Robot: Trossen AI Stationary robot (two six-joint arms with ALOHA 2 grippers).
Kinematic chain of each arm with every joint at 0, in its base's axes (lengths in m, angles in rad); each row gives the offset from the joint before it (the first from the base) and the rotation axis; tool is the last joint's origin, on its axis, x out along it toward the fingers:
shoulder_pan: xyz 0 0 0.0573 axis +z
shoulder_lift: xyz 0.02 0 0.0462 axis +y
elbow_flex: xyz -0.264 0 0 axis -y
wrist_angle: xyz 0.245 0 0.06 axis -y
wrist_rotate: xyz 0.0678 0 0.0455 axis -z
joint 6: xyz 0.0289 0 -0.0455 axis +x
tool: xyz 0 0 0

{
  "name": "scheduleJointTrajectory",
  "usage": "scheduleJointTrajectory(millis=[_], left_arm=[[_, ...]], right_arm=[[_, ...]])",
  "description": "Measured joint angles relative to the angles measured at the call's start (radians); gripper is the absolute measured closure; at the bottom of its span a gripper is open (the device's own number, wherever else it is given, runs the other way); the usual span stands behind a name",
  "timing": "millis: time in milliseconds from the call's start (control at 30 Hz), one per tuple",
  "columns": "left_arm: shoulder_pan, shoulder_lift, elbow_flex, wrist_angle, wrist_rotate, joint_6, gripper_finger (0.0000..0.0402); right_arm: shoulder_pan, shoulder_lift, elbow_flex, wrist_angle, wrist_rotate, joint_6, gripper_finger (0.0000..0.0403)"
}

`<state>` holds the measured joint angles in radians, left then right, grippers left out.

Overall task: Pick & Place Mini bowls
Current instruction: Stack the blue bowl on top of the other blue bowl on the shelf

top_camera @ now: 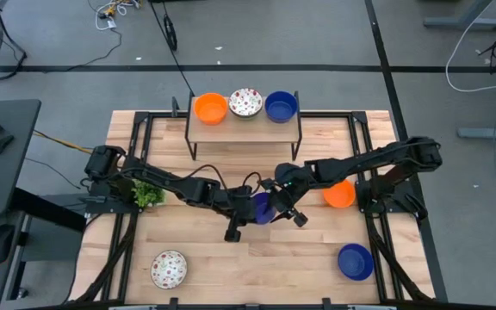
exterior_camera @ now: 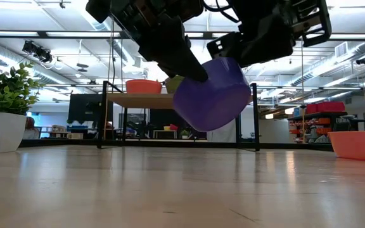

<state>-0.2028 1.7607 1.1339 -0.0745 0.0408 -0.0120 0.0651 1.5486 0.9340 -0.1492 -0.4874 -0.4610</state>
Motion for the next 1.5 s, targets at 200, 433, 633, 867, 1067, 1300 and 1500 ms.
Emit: scheduleJointTrajectory(millis=[200, 433, 633, 867, 1067, 1300, 1500], left_arm=[[0.0, 0.0, 0.0, 0.003, -0.026, 0.002, 0.0382], [0.009, -0.002, 0.0, 0.008, -0.103, 0.024, 0.0345], [0.023, -0.043, 0.002, -0.041, -0.144, 0.024, 0.0278], [0.014, -0.05, -0.029, -0.126, -0.208, -0.047, 0.0247], [-0.004, -0.047, -0.138, 0.031, -0.258, -0.094, 0.0251], [-0.004, -0.046, -0.306, 0.421, -0.259, -0.141, 0.0259], [-0.004, -0.046, -0.339, 0.538, -0.309, -0.141, 0.0259]], right_arm=[[0.0, -0.001, 0.002, -0.003, 0.005, 0.02, 0.0335], [0.007, -0.002, -0.004, -0.054, 0.088, 0.037, 0.039], [0.008, -0.006, -0.048, -0.05, 0.25, 0.06, 0.0397], [0.007, -0.092, -0.077, -0.073, 0.554, 0.06, 0.0396], [-0.03, -0.291, -0.078, -0.085, 0.695, -0.013, 0.0396], [-0.24, -0.441, 0.014, -0.074, 0.623, -0.071, 0.0396], [-0.452, -0.343, 0.155, -0.114, 0.435, -0.082, 0.0397]])
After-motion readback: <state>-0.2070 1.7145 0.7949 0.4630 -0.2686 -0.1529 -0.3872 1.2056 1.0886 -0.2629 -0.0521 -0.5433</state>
